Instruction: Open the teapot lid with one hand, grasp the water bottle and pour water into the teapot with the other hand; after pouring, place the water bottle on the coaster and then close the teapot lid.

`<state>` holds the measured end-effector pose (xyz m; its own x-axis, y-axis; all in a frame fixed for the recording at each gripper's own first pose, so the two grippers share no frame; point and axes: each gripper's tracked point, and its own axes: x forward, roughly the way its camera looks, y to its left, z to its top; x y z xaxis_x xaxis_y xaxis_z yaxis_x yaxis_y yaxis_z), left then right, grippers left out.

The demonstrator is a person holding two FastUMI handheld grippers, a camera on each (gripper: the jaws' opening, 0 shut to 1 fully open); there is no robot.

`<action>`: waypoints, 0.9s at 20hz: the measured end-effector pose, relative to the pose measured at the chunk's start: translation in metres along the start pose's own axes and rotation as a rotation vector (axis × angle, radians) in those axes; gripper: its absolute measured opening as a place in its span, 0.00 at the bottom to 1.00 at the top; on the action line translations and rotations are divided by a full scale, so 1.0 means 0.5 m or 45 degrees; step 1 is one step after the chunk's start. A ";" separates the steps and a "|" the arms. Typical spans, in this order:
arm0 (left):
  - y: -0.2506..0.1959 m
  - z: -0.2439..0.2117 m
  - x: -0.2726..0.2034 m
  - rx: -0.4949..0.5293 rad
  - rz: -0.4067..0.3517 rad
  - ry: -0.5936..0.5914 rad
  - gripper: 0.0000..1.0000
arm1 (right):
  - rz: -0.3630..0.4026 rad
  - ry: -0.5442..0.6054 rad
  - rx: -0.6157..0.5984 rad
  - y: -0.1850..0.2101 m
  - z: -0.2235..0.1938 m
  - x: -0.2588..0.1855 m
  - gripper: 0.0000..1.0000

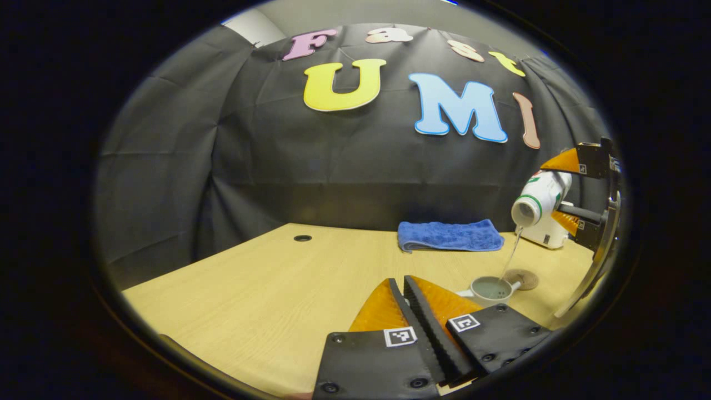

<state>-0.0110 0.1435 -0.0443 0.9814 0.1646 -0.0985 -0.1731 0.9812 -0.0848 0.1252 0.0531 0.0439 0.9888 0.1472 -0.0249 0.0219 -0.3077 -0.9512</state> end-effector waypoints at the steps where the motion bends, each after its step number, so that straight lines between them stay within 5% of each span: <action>1: 0.000 -0.001 0.000 0.000 0.000 0.000 0.09 | -0.007 0.000 -0.008 -0.002 -0.001 0.002 0.76; 2: 0.001 0.002 -0.001 -0.001 -0.001 0.000 0.08 | -0.011 -0.002 -0.014 -0.006 -0.002 0.001 0.76; 3: -0.001 -0.001 -0.001 -0.001 -0.002 0.000 1.00 | -0.014 -0.004 -0.019 -0.006 -0.001 0.002 0.76; 18: -0.006 -0.003 0.000 0.006 -0.008 0.007 1.00 | -0.046 -0.045 -0.113 -0.033 0.011 0.011 0.76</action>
<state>-0.0104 0.1404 -0.0455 0.9820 0.1580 -0.1032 -0.1666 0.9827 -0.0809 0.1296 0.0642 0.0579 0.9814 0.1920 -0.0031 0.0721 -0.3836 -0.9207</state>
